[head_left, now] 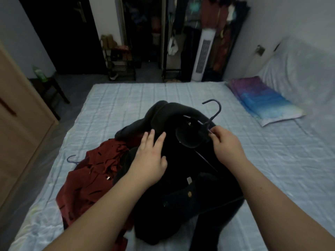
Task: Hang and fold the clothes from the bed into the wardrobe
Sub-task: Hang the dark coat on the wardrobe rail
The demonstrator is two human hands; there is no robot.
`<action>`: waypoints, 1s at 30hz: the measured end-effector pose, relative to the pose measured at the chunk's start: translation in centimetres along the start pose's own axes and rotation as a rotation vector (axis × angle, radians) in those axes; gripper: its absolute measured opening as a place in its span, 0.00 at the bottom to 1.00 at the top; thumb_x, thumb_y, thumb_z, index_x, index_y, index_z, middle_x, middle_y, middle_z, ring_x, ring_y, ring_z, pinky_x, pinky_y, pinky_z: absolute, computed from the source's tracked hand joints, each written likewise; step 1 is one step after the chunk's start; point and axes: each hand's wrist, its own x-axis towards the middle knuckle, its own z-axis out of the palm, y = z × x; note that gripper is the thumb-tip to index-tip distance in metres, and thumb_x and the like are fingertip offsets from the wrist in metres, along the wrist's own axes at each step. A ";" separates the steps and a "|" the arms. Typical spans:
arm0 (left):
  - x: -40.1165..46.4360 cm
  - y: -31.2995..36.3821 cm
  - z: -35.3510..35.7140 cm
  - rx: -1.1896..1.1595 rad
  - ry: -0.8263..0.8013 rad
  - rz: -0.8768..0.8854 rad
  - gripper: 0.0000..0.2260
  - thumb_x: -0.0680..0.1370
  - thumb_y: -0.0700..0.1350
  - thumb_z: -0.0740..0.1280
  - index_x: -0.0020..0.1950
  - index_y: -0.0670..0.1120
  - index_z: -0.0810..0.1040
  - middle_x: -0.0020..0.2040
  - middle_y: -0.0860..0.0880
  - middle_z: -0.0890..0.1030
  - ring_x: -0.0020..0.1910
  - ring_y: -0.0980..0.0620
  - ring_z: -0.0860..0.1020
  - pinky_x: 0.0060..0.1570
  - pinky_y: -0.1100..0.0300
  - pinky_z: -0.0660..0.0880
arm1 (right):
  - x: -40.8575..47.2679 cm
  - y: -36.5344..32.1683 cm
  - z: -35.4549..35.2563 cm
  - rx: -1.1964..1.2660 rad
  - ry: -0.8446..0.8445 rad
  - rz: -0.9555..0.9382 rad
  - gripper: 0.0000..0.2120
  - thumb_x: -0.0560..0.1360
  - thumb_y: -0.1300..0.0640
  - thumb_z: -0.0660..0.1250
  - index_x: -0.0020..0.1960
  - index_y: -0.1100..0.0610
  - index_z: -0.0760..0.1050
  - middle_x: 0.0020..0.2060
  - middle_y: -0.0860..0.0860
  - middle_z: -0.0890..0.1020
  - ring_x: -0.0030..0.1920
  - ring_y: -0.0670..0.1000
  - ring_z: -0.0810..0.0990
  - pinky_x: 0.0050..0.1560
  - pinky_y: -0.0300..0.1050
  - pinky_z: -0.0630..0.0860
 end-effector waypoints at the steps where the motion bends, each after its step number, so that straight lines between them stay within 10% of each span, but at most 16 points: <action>1: -0.3 0.8 -1.4 -0.002 0.024 0.015 0.35 0.79 0.46 0.64 0.80 0.55 0.48 0.81 0.46 0.46 0.80 0.47 0.41 0.76 0.48 0.50 | -0.7 -0.5 -1.5 0.010 0.029 -0.016 0.05 0.80 0.55 0.63 0.52 0.53 0.77 0.46 0.57 0.83 0.49 0.60 0.79 0.47 0.51 0.72; 11: 0.2 6.3 -14.1 0.096 0.196 0.201 0.39 0.78 0.51 0.67 0.81 0.56 0.45 0.82 0.49 0.43 0.79 0.50 0.38 0.77 0.51 0.44 | -4.5 -5.2 -14.5 0.083 0.238 -0.197 0.04 0.78 0.58 0.65 0.48 0.51 0.78 0.41 0.48 0.81 0.46 0.54 0.79 0.46 0.46 0.70; 17: 1.7 10.1 -19.4 0.216 0.239 0.297 0.39 0.75 0.59 0.69 0.80 0.57 0.51 0.80 0.47 0.56 0.79 0.46 0.52 0.77 0.47 0.50 | -5.4 -6.8 -17.8 0.025 0.298 -0.379 0.09 0.75 0.48 0.60 0.50 0.48 0.77 0.43 0.50 0.81 0.46 0.54 0.80 0.49 0.55 0.76; 21: 1.1 11.6 -20.8 0.224 0.134 0.226 0.21 0.74 0.63 0.67 0.66 0.63 0.70 0.57 0.54 0.80 0.56 0.49 0.79 0.56 0.49 0.76 | -5.5 -6.5 -18.1 0.036 0.266 -0.423 0.05 0.78 0.53 0.65 0.50 0.51 0.79 0.42 0.53 0.80 0.45 0.55 0.79 0.48 0.52 0.75; 26: -0.2 10.6 -18.4 0.241 0.191 0.180 0.11 0.74 0.64 0.65 0.54 0.62 0.74 0.44 0.58 0.82 0.45 0.53 0.80 0.48 0.51 0.78 | -5.4 -3.4 -15.6 0.188 0.116 -0.455 0.10 0.75 0.62 0.71 0.53 0.51 0.82 0.49 0.46 0.81 0.50 0.46 0.79 0.55 0.39 0.73; 30: -0.2 10.0 -17.6 0.294 0.235 0.135 0.11 0.75 0.63 0.66 0.55 0.62 0.75 0.44 0.58 0.81 0.44 0.53 0.80 0.46 0.53 0.78 | -5.8 0.2 -13.1 0.618 0.196 -0.135 0.13 0.78 0.63 0.66 0.61 0.52 0.75 0.58 0.49 0.78 0.55 0.46 0.77 0.53 0.30 0.73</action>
